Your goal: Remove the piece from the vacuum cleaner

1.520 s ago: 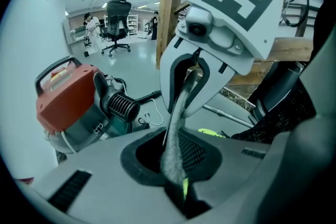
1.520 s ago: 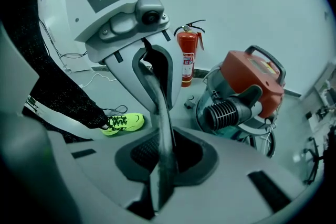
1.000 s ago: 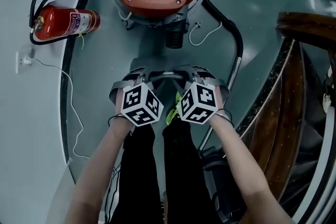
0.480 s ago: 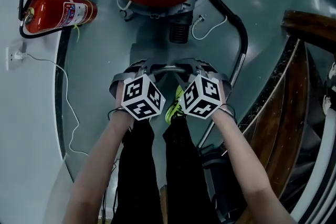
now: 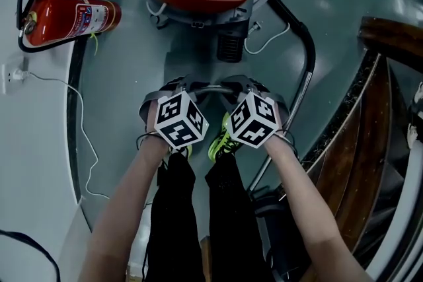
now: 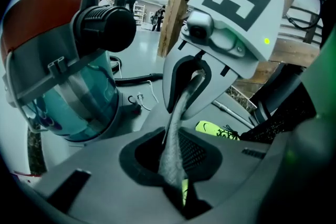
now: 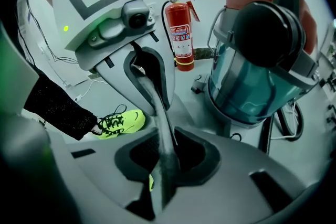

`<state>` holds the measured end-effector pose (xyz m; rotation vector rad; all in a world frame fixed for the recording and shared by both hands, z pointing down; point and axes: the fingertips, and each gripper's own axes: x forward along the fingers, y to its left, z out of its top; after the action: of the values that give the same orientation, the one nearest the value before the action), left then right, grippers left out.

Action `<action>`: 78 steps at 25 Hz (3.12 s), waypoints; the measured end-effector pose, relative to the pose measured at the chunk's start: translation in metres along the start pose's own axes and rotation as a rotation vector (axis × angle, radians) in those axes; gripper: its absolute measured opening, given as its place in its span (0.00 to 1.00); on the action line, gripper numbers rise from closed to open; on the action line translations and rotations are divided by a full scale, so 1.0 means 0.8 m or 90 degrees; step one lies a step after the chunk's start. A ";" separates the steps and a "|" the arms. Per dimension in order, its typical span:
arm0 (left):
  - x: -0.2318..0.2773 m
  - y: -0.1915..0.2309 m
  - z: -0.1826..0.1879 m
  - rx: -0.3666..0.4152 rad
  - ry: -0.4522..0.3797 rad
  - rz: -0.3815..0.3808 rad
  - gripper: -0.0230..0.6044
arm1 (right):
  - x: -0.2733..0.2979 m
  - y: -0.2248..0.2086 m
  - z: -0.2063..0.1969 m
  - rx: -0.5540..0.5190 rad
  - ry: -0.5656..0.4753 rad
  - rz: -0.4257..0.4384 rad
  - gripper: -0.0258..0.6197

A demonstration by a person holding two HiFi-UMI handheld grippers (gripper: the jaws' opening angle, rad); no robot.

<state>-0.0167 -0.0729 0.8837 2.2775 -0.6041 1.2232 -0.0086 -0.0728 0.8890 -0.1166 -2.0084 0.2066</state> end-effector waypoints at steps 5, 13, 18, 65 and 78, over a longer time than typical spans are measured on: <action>0.007 0.000 -0.008 -0.012 0.003 -0.011 0.11 | 0.009 0.001 -0.003 0.021 0.003 0.013 0.14; 0.008 -0.005 -0.006 0.009 0.005 -0.023 0.18 | 0.011 0.011 -0.007 0.056 0.006 0.045 0.17; 0.014 -0.020 -0.011 0.012 0.015 -0.053 0.26 | 0.014 0.022 -0.008 0.062 0.012 0.061 0.23; -0.153 -0.064 0.062 -0.252 -0.151 -0.178 0.06 | -0.157 0.051 0.079 0.321 -0.160 0.046 0.08; -0.280 -0.070 0.130 -0.272 -0.208 -0.154 0.06 | -0.280 0.084 0.136 0.344 -0.183 0.030 0.08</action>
<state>-0.0306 -0.0568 0.6314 2.1123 -0.6139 0.5474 -0.0105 -0.0560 0.6318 0.2211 -2.1600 0.8234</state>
